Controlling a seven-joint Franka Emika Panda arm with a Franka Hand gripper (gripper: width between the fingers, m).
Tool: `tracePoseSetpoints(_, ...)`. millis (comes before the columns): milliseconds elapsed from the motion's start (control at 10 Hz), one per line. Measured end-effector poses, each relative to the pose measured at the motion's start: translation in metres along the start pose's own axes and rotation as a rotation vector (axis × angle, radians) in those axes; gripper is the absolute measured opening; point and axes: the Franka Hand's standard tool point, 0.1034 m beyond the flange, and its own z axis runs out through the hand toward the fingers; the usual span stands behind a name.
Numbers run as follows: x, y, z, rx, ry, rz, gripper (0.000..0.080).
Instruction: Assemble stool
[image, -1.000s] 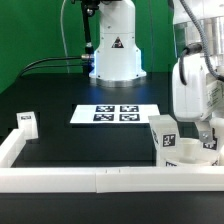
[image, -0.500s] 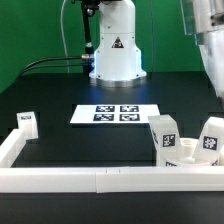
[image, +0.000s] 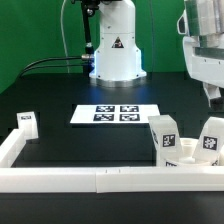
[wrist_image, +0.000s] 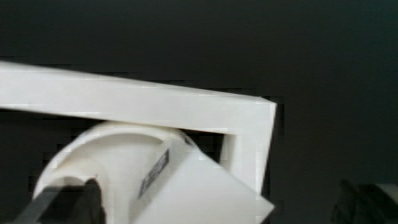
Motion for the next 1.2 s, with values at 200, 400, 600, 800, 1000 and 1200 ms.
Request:
tracePoseSetpoints(200,0.0013,-0.0003,0.0005,-0.007,0.013,-0.36,0.0649)
tracePoseSetpoints(400,-0.0025,0.002,0.0013,-0.066,0.02,-0.547,0.0649)
tracePoseSetpoints(600,0.0015,0.0004,0.0003,-0.065,0.029,-0.663,0.0649)
tracePoseSetpoints(800,0.0031,0.0006,0.0,-0.083,0.037,-0.871,0.0649)
tracePoseSetpoints(1000,-0.0006,0.0017,0.0043,-0.115,0.04,-1.213,0.0649)
tracePoseSetpoints(1200,0.0056,0.0024,0.009,-0.165,-0.002,-1.442,0.0649)
